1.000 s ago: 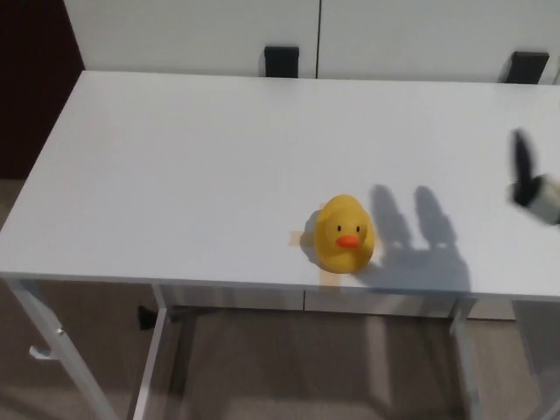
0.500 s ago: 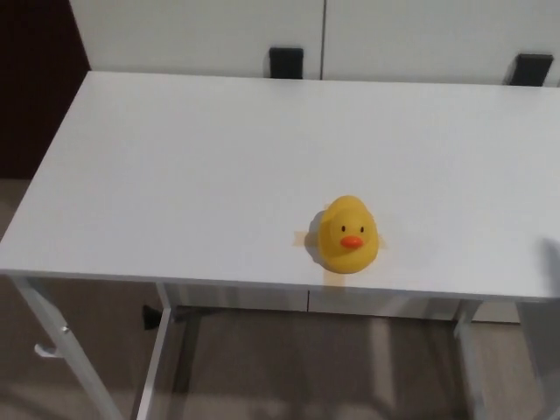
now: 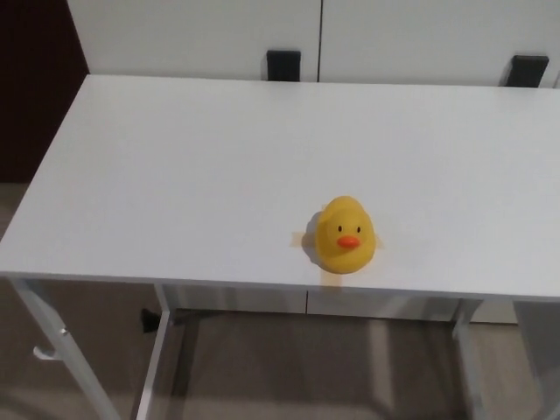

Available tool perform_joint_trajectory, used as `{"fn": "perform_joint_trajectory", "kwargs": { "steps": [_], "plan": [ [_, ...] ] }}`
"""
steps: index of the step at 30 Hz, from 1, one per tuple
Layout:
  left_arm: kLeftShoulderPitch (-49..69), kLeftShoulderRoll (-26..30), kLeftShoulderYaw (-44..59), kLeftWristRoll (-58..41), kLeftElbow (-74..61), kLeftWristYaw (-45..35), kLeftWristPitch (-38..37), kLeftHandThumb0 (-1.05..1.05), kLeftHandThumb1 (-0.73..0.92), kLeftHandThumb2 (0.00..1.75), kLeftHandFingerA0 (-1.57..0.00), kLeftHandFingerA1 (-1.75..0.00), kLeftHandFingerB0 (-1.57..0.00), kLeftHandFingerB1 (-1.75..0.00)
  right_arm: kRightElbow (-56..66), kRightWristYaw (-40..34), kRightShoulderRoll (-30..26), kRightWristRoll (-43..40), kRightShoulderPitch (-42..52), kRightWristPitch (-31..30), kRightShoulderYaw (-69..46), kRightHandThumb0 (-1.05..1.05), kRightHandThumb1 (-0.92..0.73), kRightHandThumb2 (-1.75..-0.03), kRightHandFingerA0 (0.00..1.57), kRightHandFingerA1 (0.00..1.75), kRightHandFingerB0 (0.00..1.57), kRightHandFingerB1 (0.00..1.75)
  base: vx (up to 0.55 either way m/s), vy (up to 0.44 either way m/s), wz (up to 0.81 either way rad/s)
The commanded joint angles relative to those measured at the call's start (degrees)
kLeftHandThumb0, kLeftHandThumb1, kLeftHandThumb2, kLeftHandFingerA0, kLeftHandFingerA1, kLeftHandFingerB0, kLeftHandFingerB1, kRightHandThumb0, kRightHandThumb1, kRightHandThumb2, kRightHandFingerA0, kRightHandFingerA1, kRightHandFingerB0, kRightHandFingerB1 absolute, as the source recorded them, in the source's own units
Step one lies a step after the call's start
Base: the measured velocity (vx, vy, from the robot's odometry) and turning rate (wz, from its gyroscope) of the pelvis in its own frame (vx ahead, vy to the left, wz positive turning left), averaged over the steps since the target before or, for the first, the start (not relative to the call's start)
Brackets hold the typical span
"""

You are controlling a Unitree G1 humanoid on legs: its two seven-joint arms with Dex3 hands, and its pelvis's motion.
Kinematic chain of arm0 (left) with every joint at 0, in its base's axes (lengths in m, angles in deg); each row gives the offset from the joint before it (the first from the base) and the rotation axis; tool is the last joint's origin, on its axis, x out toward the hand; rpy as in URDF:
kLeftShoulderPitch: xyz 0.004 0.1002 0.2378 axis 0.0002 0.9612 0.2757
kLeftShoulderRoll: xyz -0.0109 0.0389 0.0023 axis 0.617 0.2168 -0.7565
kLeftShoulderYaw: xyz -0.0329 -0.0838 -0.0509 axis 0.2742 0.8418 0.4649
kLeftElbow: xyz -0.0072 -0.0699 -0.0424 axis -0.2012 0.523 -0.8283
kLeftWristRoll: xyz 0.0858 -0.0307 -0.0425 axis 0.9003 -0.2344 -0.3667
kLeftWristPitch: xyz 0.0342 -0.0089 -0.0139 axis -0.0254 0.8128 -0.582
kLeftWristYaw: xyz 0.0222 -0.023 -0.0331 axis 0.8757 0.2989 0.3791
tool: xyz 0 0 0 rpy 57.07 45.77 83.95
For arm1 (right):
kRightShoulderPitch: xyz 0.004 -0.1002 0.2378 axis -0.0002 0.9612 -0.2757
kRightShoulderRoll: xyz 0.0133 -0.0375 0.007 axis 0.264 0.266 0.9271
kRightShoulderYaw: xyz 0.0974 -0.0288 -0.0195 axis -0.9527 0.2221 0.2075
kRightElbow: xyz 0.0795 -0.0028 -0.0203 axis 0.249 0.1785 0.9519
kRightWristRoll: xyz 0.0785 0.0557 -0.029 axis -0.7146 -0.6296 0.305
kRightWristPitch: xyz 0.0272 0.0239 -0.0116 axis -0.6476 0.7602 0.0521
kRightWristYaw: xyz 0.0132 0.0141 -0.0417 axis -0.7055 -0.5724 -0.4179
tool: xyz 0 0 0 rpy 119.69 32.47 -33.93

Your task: The robot uses its right hand to push the yellow duck toy to the center of the white desk.

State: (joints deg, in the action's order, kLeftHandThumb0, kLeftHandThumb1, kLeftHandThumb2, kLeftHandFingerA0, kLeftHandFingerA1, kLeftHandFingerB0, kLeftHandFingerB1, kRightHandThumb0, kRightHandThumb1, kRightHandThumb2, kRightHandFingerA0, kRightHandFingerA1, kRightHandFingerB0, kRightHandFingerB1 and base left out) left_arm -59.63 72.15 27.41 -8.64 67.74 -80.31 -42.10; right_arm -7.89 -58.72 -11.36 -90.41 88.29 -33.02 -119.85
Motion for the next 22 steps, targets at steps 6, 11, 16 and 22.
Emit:
{"fn": "perform_joint_trajectory", "kwargs": {
  "steps": [6, 11, 16, 22],
  "plan": [
    [-0.1, 3.9, 0.8, 0.3, 0.4, -0.7, 1.4, 0.24, -0.43, 1.22, -1.38, -0.94, -1.38, -0.89, -21.0, 9.9, -4.8, 3.8, 5.5, 5.5, 8.0, -0.06, -0.59, -0.78, 0.95, 0.54, 0.69, 0.49, 0.0, 0.0, 0.0],
    [-0.4, 3.9, 1.2, 0.0, 0.5, -0.8, 1.6, 0.22, -0.45, 1.22, -1.37, -0.95, -1.4, -0.88, -24.6, 10.5, -5.9, 1.8, 3.6, 6.7, 9.3, -0.1, -0.61, -0.72, 0.99, 0.59, 0.69, 0.53, 0.0, 0.0, 0.0],
    [-0.1, 4.0, 1.3, 0.0, 0.2, -0.9, 0.9, 0.16, -0.47, 1.22, -1.34, -0.94, -1.43, -0.89, -26.2, 12.4, -6.2, 0.3, 3.0, 6.3, 9.2, -0.11, -0.62, -0.72, 0.96, 0.58, 0.68, 0.52, 0.0, 0.0, 0.0],
    [-0.7, 4.0, 1.2, 0.4, 0.2, -0.5, 2.1, 0.21, -0.44, 1.22, -1.33, -0.98, -1.33, -0.9, -25.0, 15.8, -4.6, -5.4, 1.1, 2.2, 4.8, -0.01, -0.58, -0.86, 0.91, 0.57, 0.66, 0.53, 0.0, 0.0, 0.0]
  ]
}}
